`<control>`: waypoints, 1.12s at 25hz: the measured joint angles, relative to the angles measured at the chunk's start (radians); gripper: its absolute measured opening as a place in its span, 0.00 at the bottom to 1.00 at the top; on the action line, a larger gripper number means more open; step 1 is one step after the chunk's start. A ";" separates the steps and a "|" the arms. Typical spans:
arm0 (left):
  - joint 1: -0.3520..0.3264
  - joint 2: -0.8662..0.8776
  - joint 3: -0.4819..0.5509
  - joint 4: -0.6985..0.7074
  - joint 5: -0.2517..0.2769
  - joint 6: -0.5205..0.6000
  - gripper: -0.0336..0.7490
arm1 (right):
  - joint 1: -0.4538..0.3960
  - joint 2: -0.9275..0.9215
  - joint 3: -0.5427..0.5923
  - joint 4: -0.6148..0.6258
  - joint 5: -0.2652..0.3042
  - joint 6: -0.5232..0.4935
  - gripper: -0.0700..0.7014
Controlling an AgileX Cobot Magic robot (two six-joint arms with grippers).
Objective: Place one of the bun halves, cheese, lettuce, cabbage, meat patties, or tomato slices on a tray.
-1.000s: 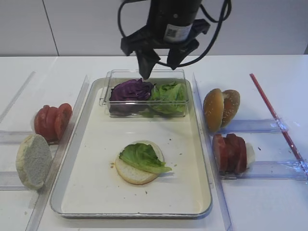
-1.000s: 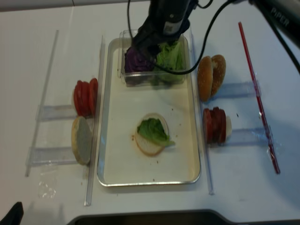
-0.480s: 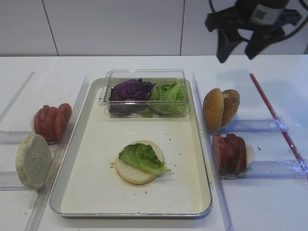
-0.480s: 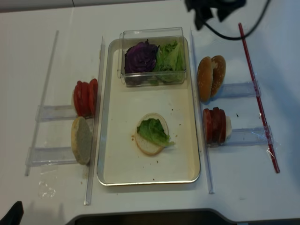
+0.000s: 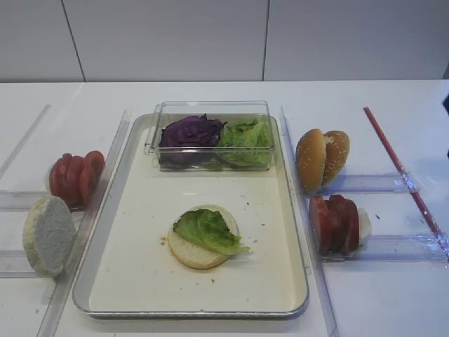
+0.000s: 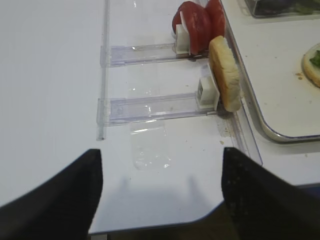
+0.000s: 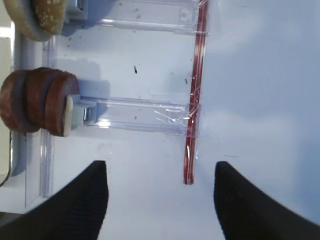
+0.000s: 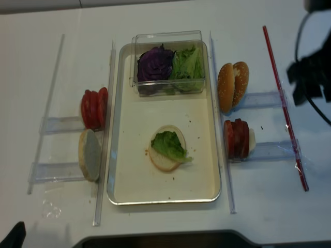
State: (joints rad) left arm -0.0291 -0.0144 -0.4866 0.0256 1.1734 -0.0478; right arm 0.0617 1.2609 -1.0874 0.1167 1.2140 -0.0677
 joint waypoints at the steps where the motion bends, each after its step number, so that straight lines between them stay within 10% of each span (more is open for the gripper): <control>1: 0.000 0.000 0.000 0.000 0.000 0.000 0.69 | -0.002 -0.054 0.042 0.000 -0.011 0.000 0.73; 11: 0.000 0.000 0.000 0.000 0.000 0.000 0.69 | -0.006 -0.563 0.327 -0.012 -0.126 0.000 0.71; 28: 0.000 0.000 0.000 0.000 0.000 0.000 0.69 | -0.006 -0.857 0.591 -0.022 -0.140 0.000 0.70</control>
State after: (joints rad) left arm -0.0291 -0.0144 -0.4866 0.0256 1.1734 -0.0478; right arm 0.0558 0.4042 -0.4960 0.0950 1.0742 -0.0677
